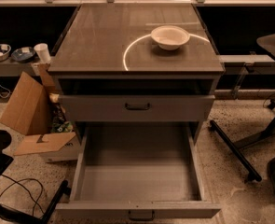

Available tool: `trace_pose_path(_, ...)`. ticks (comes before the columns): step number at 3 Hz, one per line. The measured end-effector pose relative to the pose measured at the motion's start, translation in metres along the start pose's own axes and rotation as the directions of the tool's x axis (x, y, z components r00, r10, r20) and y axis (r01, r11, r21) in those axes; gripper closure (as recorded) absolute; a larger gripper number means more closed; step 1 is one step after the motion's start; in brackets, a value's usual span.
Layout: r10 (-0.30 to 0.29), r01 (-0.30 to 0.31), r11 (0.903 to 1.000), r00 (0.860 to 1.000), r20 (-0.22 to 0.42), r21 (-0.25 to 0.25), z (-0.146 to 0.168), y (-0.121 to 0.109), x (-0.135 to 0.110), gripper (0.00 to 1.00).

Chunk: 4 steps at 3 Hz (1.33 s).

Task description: Place pepsi can into middle drawer

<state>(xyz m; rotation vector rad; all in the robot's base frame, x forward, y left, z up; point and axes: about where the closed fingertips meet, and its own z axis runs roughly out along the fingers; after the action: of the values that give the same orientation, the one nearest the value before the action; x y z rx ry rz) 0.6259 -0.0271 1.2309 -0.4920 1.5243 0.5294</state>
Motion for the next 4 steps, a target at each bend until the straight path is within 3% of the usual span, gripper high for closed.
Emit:
trace_pose_path(1,0.029,-0.027,0.9993,0.998,0.063,-0.027,-0.019,0.050,0.011,1.00)
trace_pose_path(2,0.097,-0.096,0.9951,0.995,0.035,-0.022,-0.018,0.055,0.089,1.00)
trace_pose_path(3,0.145,-0.145,0.9894,0.989,-0.038,0.001,-0.018,0.055,0.193,1.00)
trace_pose_path(4,0.151,-0.151,0.9885,0.979,-0.133,0.014,-0.005,0.059,0.311,1.00)
